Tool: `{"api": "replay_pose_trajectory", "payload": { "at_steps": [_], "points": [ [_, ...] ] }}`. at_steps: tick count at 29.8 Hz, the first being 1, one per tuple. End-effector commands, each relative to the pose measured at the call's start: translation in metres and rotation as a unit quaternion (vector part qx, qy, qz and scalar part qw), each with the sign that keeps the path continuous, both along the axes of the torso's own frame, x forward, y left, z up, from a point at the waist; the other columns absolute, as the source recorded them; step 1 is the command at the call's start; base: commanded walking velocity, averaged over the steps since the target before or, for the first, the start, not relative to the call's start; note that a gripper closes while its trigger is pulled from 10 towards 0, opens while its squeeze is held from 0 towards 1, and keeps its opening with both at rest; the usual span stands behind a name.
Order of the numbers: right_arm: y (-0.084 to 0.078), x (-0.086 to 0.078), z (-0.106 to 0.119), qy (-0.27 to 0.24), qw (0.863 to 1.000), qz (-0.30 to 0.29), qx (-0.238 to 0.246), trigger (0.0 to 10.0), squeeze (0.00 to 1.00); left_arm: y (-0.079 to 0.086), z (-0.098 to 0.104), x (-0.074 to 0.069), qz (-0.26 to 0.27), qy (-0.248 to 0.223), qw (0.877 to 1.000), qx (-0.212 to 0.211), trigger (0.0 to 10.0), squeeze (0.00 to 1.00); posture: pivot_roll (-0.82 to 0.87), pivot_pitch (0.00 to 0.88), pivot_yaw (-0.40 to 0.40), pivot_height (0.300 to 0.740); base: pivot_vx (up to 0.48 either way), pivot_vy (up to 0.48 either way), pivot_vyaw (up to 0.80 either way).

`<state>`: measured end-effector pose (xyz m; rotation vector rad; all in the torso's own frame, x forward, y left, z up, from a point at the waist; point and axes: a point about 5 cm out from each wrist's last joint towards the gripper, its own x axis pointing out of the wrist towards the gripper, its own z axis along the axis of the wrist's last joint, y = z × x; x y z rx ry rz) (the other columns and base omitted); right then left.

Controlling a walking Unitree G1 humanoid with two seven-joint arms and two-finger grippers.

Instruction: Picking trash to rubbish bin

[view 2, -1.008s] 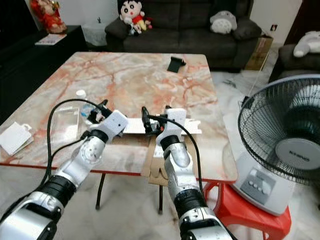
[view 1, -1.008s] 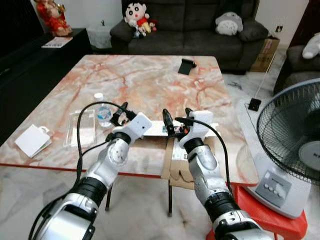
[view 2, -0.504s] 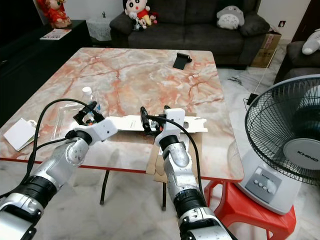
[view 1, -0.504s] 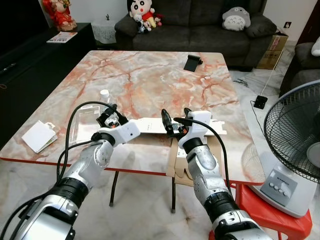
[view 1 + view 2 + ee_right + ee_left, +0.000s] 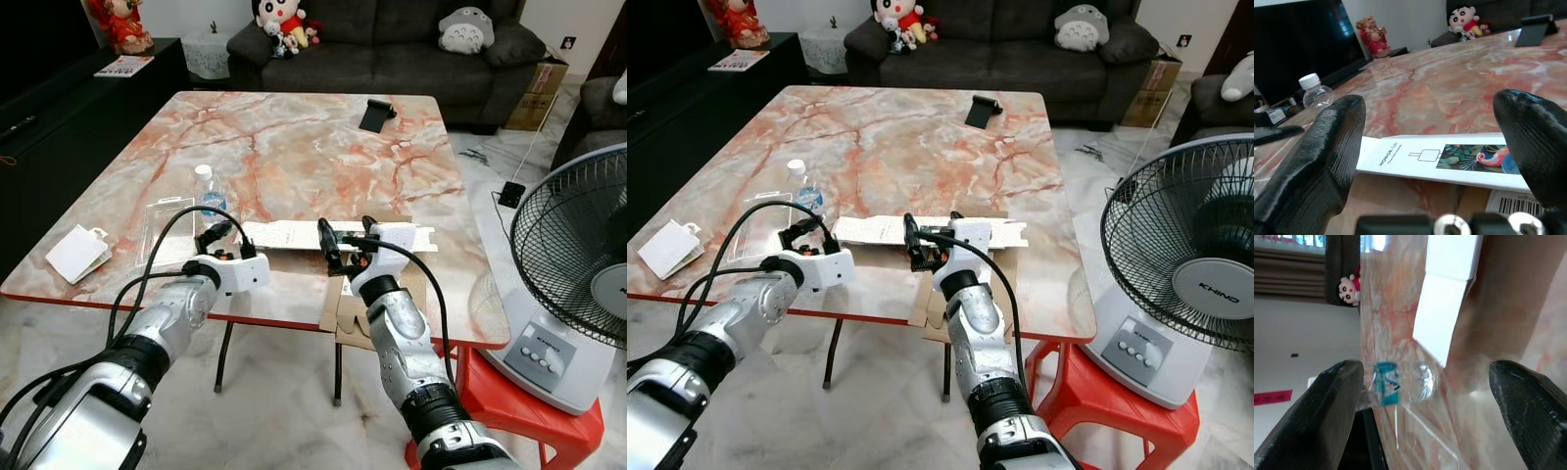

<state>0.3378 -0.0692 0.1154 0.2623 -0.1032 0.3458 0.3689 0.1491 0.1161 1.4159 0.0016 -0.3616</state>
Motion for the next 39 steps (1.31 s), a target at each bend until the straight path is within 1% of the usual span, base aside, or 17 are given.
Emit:
{"api": "replay_pose_trajectory", "payload": {
  "at_steps": [1,5,6,9,16,20,21,22,24,26,29,31,35,39],
  "points": [
    [0.004,-0.004,0.002,-0.003,1.0,0.003,0.009,10.0,0.0,-0.001,0.004,0.005,0.006,-0.006,1.0,0.01,10.0,0.0,-0.06,0.102,-0.003,0.74,0.0,0.0,0.0],
    [0.002,-0.008,0.001,-0.002,1.0,0.0,0.01,10.0,0.0,-0.002,0.005,0.008,0.008,-0.006,1.0,0.01,10.0,0.0,-0.07,0.115,-0.007,0.74,0.0,0.0,0.0],
    [0.001,-0.01,0.0,-0.002,1.0,0.0,0.01,10.0,0.0,-0.002,0.005,0.009,0.011,-0.008,1.0,0.016,10.0,0.0,-0.09,0.135,-0.015,0.74,0.0,0.0,0.0],
    [-0.001,-0.017,0.0,-0.002,1.0,-0.003,0.013,10.0,0.0,0.0,0.006,0.012,0.018,-0.016,0.999,0.026,10.0,0.0,-0.1,0.154,-0.023,0.74,0.0,0.0,0.0],
    [-0.001,-0.02,0.001,-0.002,1.0,-0.004,0.015,10.0,0.0,-0.001,0.01,0.015,0.019,-0.024,0.999,0.029,10.0,0.0,-0.12,0.168,-0.032,0.74,0.0,0.0,0.0],
    [-0.002,-0.026,0.002,-0.002,1.0,-0.006,0.018,10.0,0.0,-0.004,0.017,0.019,0.023,-0.041,0.998,0.029,10.0,0.0,-0.14,0.185,-0.039,0.74,0.0,0.0,0.0],
    [-0.002,-0.029,0.003,-0.001,1.0,-0.007,0.019,10.0,0.0,-0.006,0.021,0.022,0.025,-0.052,0.998,0.026,10.0,0.0,-0.14,0.187,-0.041,0.74,0.0,0.0,0.0],
    [-0.002,-0.029,0.003,-0.001,1.0,-0.007,0.019,10.0,0.0,-0.006,0.021,0.022,0.025,-0.052,0.998,0.026,10.0,0.0,-0.14,0.187,-0.041,0.74,0.0,0.0,0.0],
    [-0.003,-0.032,0.003,0.0,1.0,-0.008,0.021,10.0,0.0,-0.01,0.029,0.025,0.025,-0.073,0.997,0.019,10.0,0.0,-0.15,0.192,-0.044,0.74,0.0,0.0,0.0],
    [-0.003,-0.033,0.003,0.001,1.0,-0.008,0.021,10.0,0.0,-0.01,0.031,0.026,0.025,-0.077,0.997,0.018,10.0,0.0,-0.15,0.192,-0.044,0.74,0.0,0.0,0.0],
    [-0.003,-0.036,0.005,0.005,1.0,-0.008,0.022,10.0,0.0,-0.013,0.04,0.03,0.028,-0.092,0.995,0.01,10.0,0.0,-0.16,0.196,-0.047,0.74,0.0,0.0,0.0],
    [-0.003,-0.037,0.006,0.006,1.0,-0.008,0.022,10.0,0.0,-0.015,0.044,0.032,0.03,-0.096,0.995,0.008,10.0,0.0,-0.16,0.198,-0.05,0.74,0.0,0.0,0.0],
    [-0.003,-0.039,0.006,0.007,1.0,-0.009,0.022,10.0,0.0,-0.016,0.044,0.032,0.03,-0.095,0.995,0.009,10.0,0.0,-0.16,0.203,-0.053,0.74,0.0,0.0,0.0],
    [-0.005,-0.042,0.007,0.014,1.0,-0.009,0.02,10.0,0.0,-0.017,0.052,0.035,0.032,-0.107,0.994,0.005,10.0,0.0,-0.16,0.21,-0.06,0.74,0.0,0.0,0.0]
  ]
}}
